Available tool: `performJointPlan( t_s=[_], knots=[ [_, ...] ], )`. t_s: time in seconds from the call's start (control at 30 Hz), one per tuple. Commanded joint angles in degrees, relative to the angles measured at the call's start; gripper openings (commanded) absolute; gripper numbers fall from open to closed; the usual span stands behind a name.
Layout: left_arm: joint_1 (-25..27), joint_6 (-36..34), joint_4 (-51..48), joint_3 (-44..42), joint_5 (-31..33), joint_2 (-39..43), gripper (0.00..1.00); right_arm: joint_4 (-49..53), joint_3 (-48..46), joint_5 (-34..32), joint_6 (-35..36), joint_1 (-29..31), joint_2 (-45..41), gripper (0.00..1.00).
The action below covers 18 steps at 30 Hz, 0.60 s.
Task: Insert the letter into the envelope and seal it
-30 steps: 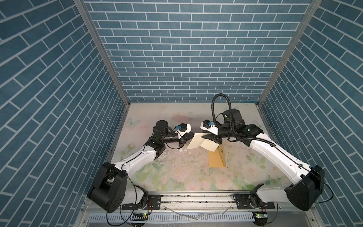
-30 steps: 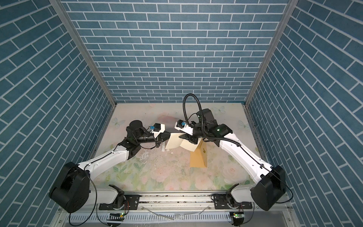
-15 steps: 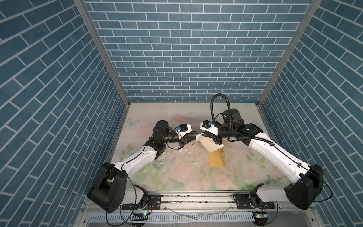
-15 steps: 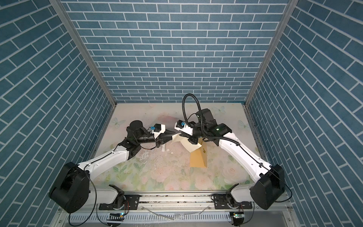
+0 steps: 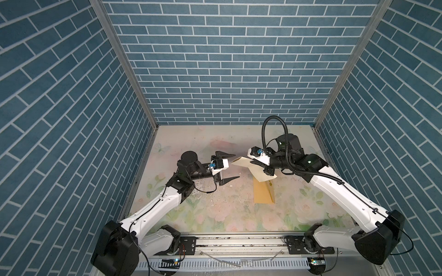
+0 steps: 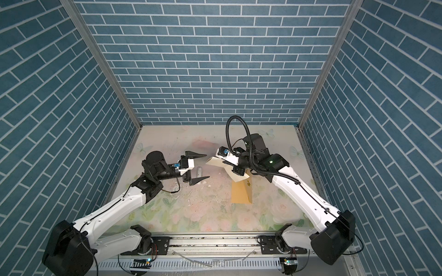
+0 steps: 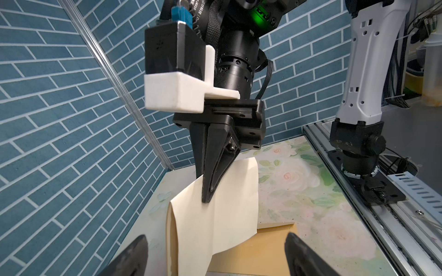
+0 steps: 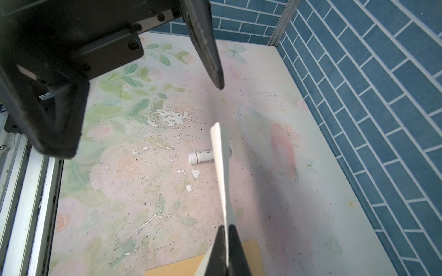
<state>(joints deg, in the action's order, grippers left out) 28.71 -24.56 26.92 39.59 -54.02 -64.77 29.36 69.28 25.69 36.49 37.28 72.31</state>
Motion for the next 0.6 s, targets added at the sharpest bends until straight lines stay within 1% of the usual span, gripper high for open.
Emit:
performJointPlan(
  t_s=[0.0, 0.13, 0.37, 0.47, 0.5, 0.57],
  knots=[
    [1.0, -0.8, -0.9, 0.8, -0.5, -1.7, 0.90, -0.8, -1.8, 0.5, 2.3, 1.0, -1.2, 0.00],
    [1.7, -0.9, -0.6, 2.5, 0.2, -3.5, 0.87, -1.6, -2.7, 1.2, 2.5, 1.9, -1.5, 0.00],
    [2.1, -0.8, 0.4, 2.8, 1.2, -4.1, 0.76, -2.2, -3.2, 1.8, 2.6, 3.9, -0.7, 0.00],
    [2.1, -1.5, -0.7, 3.3, 0.8, -4.5, 0.68, -2.7, -3.2, 2.2, 2.9, 4.5, -0.3, 0.00],
    [2.1, -1.5, -0.6, 3.4, 0.6, -4.7, 0.62, -2.9, -3.1, 2.1, 3.0, 4.6, -0.2, 0.00],
    [2.1, -1.3, -0.5, 3.7, -0.1, -5.2, 0.55, -3.3, -3.2, 2.1, 2.9, 4.8, 0.2, 0.00]
  ],
)
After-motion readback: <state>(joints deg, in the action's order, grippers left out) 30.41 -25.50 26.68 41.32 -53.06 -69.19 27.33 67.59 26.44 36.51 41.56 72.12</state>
